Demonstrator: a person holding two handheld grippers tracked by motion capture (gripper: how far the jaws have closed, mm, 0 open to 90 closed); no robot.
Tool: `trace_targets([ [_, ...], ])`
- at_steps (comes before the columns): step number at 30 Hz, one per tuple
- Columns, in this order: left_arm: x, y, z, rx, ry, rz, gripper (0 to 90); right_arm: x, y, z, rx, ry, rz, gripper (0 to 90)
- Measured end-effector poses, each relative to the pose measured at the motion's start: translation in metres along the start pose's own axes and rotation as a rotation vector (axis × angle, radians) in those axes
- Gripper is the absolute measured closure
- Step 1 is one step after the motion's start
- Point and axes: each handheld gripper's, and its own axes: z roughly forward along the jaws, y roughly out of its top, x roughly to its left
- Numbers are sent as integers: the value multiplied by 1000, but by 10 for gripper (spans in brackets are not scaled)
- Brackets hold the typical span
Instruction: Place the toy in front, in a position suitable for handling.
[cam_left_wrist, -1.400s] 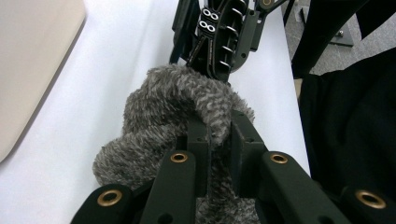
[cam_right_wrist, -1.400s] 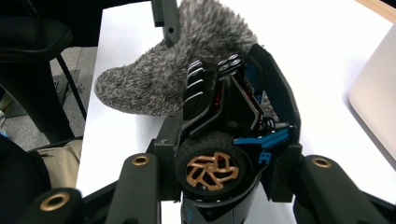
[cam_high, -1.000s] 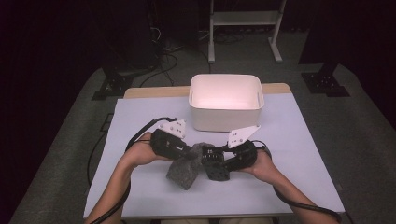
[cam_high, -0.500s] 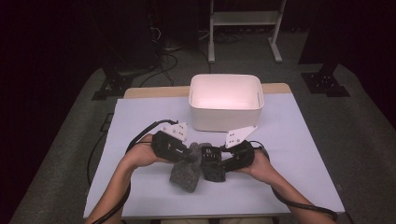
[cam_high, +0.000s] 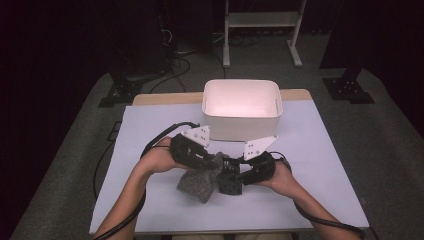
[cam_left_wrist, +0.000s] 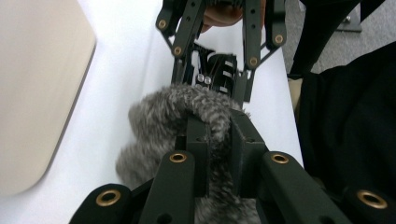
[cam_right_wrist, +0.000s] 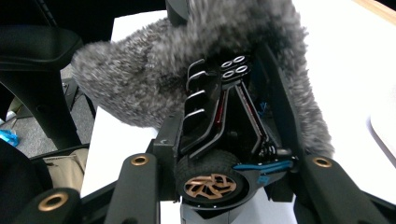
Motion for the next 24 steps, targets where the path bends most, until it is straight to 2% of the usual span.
trace_targets([
  [2, 0, 1, 2, 8, -11, -2, 800, 0, 0, -1, 1, 4, 2, 555],
  [5, -1, -3, 9, 61, -4, -23, 797, -1, -2, -2, -3, 7, 8, 512],
  [8, -1, -8, 9, 45, -15, -27, 796, -1, -4, -3, -3, 6, 22, 509],
  [14, -1, -9, 7, 46, -13, -26, 797, -1, -6, -6, -6, 5, 24, 492],
  [17, -1, -11, 5, 47, -14, -27, 797, -1, -9, -10, -3, -12, 28, 485],
  [21, 0, -11, 2, 32, -4, -29, 796, -2, -17, -19, -22, -30, 49, 553],
  [24, 0, -4, 0, 22, 4, -18, 795, -4, -17, -20, -20, -14, 55, 558],
])
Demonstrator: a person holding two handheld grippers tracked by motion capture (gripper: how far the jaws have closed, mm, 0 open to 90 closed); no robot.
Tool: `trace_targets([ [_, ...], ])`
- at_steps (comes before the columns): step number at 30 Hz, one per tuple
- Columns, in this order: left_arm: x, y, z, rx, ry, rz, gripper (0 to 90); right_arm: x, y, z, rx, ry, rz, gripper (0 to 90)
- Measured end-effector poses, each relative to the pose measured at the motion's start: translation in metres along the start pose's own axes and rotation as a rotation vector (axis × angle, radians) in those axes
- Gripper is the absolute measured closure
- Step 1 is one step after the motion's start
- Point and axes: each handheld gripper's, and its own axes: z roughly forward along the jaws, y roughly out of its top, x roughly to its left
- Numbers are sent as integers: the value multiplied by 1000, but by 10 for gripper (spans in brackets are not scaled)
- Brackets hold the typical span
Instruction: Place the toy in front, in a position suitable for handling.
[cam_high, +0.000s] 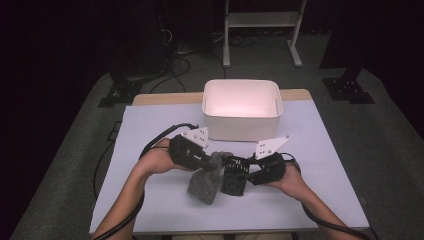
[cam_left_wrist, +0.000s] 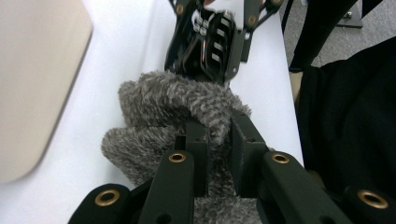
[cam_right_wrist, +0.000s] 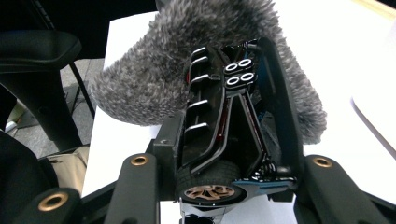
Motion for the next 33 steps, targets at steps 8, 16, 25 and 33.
trace_targets([
  [8, -3, 27, 1, 17, -5, 65, 795, 9, 21, 24, 42, 24, -84, 559],
  [16, -2, 26, 7, 43, -14, 52, 797, 11, 24, 34, 28, 39, -84, 557],
  [25, -3, 39, 14, 68, -23, 81, 811, 12, 21, 33, 13, 13, -76, 566],
  [33, 3, 51, 26, 57, -38, 92, 830, 7, 10, 23, -28, 7, -32, 568],
])
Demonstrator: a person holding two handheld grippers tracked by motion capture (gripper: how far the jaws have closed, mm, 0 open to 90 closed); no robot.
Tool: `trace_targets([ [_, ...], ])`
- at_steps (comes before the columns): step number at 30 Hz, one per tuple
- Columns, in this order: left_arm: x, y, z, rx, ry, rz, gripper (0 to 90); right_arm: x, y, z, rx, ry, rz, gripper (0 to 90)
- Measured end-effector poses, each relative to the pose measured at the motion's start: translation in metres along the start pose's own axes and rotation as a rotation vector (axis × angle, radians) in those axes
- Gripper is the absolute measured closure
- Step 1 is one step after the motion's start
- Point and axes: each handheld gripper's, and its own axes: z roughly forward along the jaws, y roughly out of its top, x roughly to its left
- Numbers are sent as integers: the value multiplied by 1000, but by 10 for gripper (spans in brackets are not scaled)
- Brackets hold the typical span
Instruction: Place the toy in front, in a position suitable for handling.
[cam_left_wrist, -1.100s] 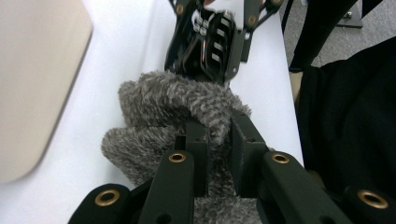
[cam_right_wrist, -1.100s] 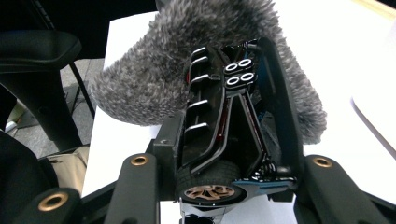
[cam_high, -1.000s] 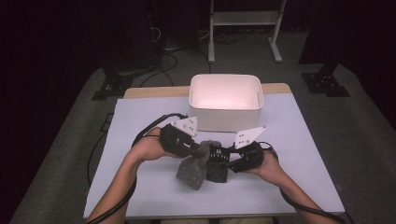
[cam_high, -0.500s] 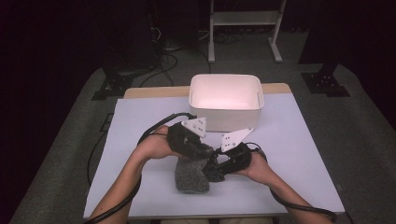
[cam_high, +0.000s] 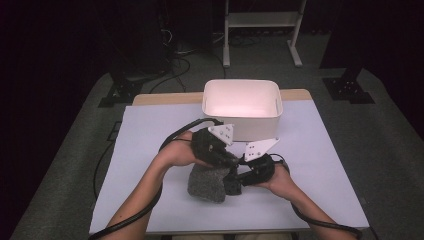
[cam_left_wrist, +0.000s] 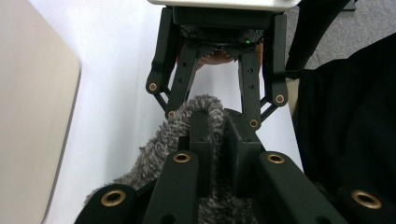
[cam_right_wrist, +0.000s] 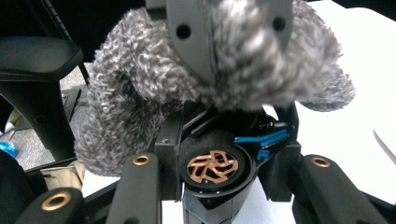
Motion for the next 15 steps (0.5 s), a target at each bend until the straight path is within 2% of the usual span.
trace_targets([
  [4, -2, 4, 2, -2, 7, 11, 838, 0, -2, -4, 0, -8, 1, 566],
  [7, -2, 1, -3, -3, 15, 6, 840, 1, -3, -8, 6, -17, -2, 566],
  [10, -2, -7, -5, 3, 20, -18, 841, -1, -7, -13, 0, -18, 7, 566],
  [15, -1, -19, -7, -25, 14, -42, 839, -1, -9, -18, 10, -20, 12, 565],
])
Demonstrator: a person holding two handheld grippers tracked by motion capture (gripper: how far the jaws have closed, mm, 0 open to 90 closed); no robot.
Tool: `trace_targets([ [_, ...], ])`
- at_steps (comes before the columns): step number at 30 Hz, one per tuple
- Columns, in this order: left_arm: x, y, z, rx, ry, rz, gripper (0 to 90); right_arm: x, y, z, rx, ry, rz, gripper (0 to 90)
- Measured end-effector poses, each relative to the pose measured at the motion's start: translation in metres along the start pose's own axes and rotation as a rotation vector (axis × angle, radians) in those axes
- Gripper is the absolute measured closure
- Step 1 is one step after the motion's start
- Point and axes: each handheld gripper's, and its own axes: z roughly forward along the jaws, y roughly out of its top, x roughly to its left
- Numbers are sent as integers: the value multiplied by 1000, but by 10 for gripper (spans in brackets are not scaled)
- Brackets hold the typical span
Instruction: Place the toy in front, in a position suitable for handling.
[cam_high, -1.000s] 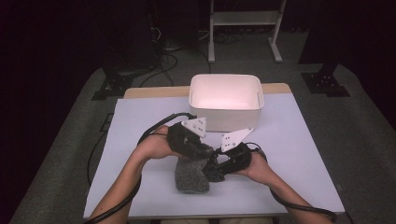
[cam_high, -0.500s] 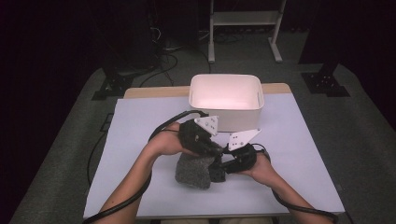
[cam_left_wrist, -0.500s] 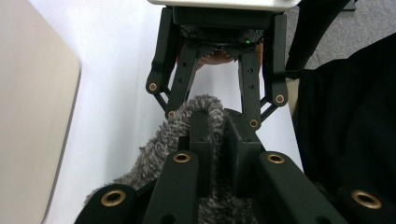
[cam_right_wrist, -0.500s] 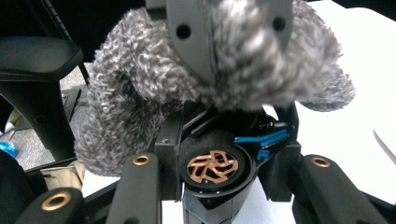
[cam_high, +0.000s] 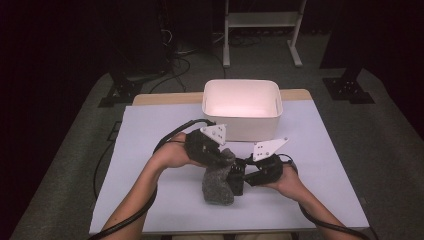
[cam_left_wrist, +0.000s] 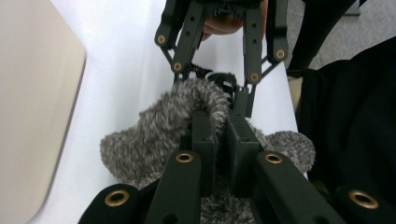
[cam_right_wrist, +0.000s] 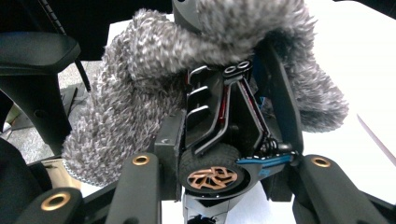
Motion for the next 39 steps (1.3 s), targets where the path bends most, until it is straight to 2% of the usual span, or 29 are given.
trace_targets([
  [2, 0, -11, -2, -1, 0, -18, 839, 1, 0, -1, 5, -4, -3, 566],
  [6, -1, -26, -4, 58, 32, -41, 839, 0, -1, -3, 5, 0, 1, 566],
  [9, -1, -30, -6, 37, 31, -50, 839, -2, -1, -2, 1, 2, 8, 566],
  [13, 0, -22, -10, -1, 24, -33, 840, -1, 1, 0, 3, 3, 1, 566],
  [18, 0, -8, -9, 8, 19, -2, 840, 0, 2, 2, 5, 3, -3, 566],
  [21, 0, -10, -3, 25, 25, 3, 838, 0, 1, 1, 7, 0, -3, 565],
  [23, -1, -14, -3, 8, 38, -11, 824, 0, 0, -1, 0, 0, -1, 566],
  [26, -2, -17, -2, 1, 76, -33, 728, -1, -1, -2, -2, -1, 3, 565],
  [30, -5, -21, -1, -5, 95, -54, 655, -1, -2, -2, -2, -2, 5, 565],
  [32, -3, -22, 0, 1, 102, -82, 590, -1, -2, -2, 0, -2, 7, 565],
  [35, -1, -23, 0, -9, 97, -108, 545, -1, -1, -2, 3, -4, 8, 565],
  [39, 6, -30, 9, -22, 16, -163, 492, -1, -2, -2, 0, -3, 5, 565],
])
